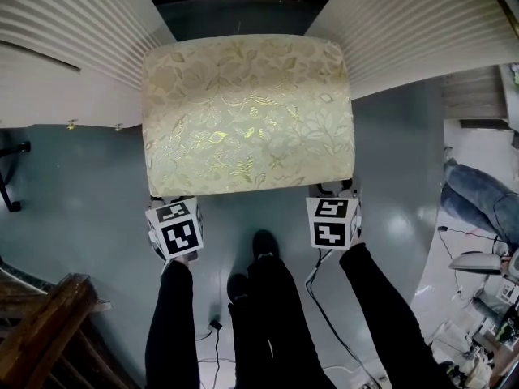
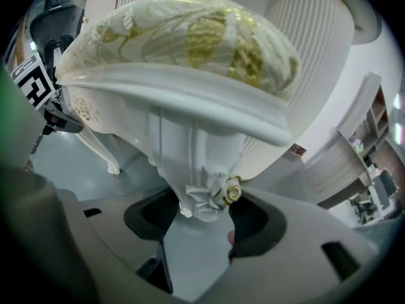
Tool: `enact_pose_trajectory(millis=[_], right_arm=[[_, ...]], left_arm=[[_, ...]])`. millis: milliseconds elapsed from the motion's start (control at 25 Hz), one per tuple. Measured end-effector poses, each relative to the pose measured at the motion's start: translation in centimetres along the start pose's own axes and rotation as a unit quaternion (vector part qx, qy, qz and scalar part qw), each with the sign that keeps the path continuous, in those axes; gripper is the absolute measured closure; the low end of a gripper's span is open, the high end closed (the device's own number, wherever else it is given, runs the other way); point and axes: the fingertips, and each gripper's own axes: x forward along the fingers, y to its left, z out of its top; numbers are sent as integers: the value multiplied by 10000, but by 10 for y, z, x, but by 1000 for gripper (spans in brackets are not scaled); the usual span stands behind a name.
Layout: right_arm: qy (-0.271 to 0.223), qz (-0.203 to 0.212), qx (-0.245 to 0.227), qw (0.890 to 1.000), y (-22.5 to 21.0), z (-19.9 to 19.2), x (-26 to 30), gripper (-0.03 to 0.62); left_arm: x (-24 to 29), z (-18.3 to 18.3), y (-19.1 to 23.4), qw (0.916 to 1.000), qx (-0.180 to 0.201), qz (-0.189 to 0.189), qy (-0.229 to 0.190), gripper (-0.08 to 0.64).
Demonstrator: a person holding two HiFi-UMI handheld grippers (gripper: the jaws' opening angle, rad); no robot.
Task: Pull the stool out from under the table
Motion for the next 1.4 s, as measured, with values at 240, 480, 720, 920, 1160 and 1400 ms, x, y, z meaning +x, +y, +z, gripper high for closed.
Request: enact_pose_trajectory(millis=[240, 480, 720, 920, 1160, 1400], right_arm=[[114, 27, 19, 9999, 0, -2, 0, 334], [186, 30, 45, 9998, 2, -3, -1, 334], [287, 21, 85, 9996, 1, -5, -2, 334], [304, 53, 47, 9995, 1, -3, -1, 334], [369, 59, 63, 9993, 1, -4, -2, 334], [465, 87, 100, 9988, 2, -6, -1, 334]], left_arm=[[-1, -1, 0, 10000, 9, -2, 62, 308], [1, -1, 1, 9999, 52, -43, 144, 308], [-1, -1, 1, 9997, 64, -44, 231, 308], [-3, -2, 0, 9996, 48, -62, 268, 308], [-3, -4, 0, 9994, 79, -103, 318, 308], [-2, -5, 1, 9992, 115, -93, 379, 308]])
